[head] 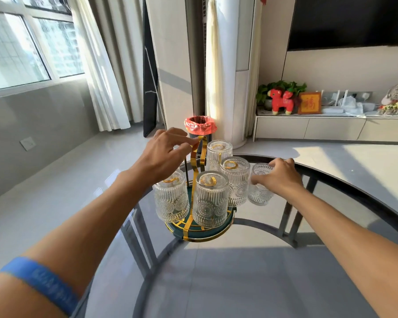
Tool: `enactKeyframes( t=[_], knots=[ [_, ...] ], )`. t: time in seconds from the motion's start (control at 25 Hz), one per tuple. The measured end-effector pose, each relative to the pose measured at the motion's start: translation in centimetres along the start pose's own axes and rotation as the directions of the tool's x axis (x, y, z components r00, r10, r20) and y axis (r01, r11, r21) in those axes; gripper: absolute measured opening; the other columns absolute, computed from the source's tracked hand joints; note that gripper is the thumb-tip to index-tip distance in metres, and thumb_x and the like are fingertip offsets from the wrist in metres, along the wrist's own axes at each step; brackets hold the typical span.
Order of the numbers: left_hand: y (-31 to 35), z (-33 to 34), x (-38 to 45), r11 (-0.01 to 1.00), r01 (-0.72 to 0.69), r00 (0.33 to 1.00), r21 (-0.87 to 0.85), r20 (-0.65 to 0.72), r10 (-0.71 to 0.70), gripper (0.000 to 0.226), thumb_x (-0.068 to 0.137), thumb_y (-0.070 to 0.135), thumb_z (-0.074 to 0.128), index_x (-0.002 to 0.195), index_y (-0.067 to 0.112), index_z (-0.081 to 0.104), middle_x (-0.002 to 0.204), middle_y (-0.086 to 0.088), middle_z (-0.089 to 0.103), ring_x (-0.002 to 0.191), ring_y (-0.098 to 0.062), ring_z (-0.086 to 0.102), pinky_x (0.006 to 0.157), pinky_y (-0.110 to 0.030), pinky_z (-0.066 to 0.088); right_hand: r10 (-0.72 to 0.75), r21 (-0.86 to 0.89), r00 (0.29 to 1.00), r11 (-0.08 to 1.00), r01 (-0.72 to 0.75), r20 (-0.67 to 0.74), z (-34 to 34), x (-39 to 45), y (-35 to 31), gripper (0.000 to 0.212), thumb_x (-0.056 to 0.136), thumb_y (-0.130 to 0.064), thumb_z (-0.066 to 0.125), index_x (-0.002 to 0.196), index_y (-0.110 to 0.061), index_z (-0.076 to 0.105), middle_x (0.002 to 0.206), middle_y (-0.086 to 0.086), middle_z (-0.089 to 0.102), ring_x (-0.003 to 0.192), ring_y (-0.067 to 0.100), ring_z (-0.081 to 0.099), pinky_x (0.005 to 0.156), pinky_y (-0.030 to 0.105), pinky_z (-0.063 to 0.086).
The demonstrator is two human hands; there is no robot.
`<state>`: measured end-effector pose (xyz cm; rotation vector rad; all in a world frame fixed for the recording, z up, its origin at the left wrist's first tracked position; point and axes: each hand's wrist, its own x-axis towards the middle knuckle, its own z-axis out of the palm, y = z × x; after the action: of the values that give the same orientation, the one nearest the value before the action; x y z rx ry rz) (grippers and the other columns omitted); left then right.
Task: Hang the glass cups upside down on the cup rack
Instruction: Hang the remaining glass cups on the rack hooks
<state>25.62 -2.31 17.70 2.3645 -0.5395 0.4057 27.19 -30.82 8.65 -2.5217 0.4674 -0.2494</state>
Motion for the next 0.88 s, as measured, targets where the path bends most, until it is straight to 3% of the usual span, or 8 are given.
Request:
enactKeyframes(
  t=[0.08,0.2,0.28,0.4,0.48,0.64,0.72,0.88],
  knots=[
    [0.5,-0.1,-0.2,0.998,0.019,1.000,0.066,0.024,-0.021,0.044,0.084,0.040,0.045,0.119,0.028,0.069,0.134,-0.005,0.056,0.124,-0.028,0.046,0.099,-0.057,0.042,0.023,0.149,0.998,0.989,-0.013,-0.066,-1.8,-1.5,0.1,0.085,0.050,-0.057,0.080,0.117,-0.015,0.049,0.114,0.004,0.043,0.096,0.024,0.049,0.072,0.032,0.037],
    [2.2,-0.7,-0.6,0.927,-0.026,0.992,0.375,0.121,-0.021,0.040,0.090,0.036,0.053,0.129,0.032,0.061,0.147,-0.008,0.046,0.134,-0.033,0.038,0.109,-0.053,0.032,0.005,0.331,0.992,0.943,0.036,-0.123,-5.0,-3.8,-1.2,0.082,0.049,-0.053,0.082,0.115,-0.018,0.047,0.110,-0.001,0.047,0.097,0.020,0.048,0.075,0.032,0.037],
    [4.1,-1.0,-1.6,0.908,-0.025,0.997,0.418,0.082,-0.010,0.041,0.089,0.037,0.055,0.129,0.030,0.061,0.149,-0.007,0.044,0.134,-0.032,0.039,0.107,-0.047,0.032,-0.042,0.387,0.987,0.917,0.100,-0.156,-7.5,-5.6,-2.5,0.075,0.048,-0.050,0.082,0.107,-0.022,0.045,0.109,-0.001,0.050,0.095,0.020,0.049,0.074,0.033,0.038],
    [6.7,-1.8,-3.3,0.988,0.090,0.987,0.129,-0.142,-0.071,0.041,0.089,0.034,0.059,0.129,0.022,0.062,0.137,-0.006,0.057,0.118,-0.023,0.054,0.091,-0.031,0.039,-0.076,0.515,0.974,0.838,0.177,-0.212,-10.9,-8.5,-4.8,0.074,0.046,-0.049,0.082,0.105,-0.024,0.046,0.107,-0.002,0.053,0.095,0.019,0.052,0.073,0.033,0.041],
    [8.3,-2.4,-4.1,0.976,0.140,0.979,-0.169,-0.121,-0.161,0.044,0.090,0.040,0.060,0.128,0.018,0.062,0.124,-0.006,0.066,0.097,-0.014,0.062,0.085,-0.026,0.043,-0.114,0.662,0.976,0.720,0.208,-0.183,-12.5,-10.4,-6.3,0.071,0.048,-0.045,0.084,0.107,-0.022,0.050,0.103,-0.005,0.057,0.094,0.017,0.056,0.071,0.032,0.045],
    [10.6,-3.5,-5.1,0.647,0.319,0.945,-0.693,0.183,-0.270,0.051,0.085,0.055,0.061,0.124,0.022,0.063,0.117,-0.003,0.070,0.099,-0.020,0.066,0.075,-0.032,0.054,-0.270,0.866,0.962,0.470,0.172,-0.044,-13.3,-14.3,-9.4,0.063,0.051,-0.035,0.087,0.105,-0.023,0.057,0.099,-0.003,0.067,0.086,0.014,0.068,0.065,0.030,0.052],
    [10.2,-3.7,-5.5,0.530,0.372,0.924,-0.762,0.252,-0.287,0.051,0.080,0.054,0.068,0.120,0.023,0.065,0.115,-0.003,0.073,0.103,-0.023,0.069,0.070,-0.029,0.057,-0.330,0.904,0.944,0.394,0.164,-0.027,-12.4,-15.3,-10.2,0.064,0.052,-0.031,0.088,0.108,-0.021,0.057,0.100,-0.001,0.069,0.085,0.014,0.071,0.068,0.032,0.056],
    [8.2,-4.1,-6.7,0.402,0.393,0.914,-0.827,0.302,-0.272,0.047,0.070,0.051,0.076,0.105,0.020,0.072,0.096,-0.005,0.078,0.088,-0.023,0.075,0.067,-0.028,0.059,-0.387,0.927,0.920,0.362,0.100,0.052,-10.1,-15.1,-10.0,0.060,0.062,-0.038,0.084,0.114,-0.020,0.060,0.115,0.007,0.068,0.106,0.025,0.065,0.094,0.047,0.049]
  ],
)
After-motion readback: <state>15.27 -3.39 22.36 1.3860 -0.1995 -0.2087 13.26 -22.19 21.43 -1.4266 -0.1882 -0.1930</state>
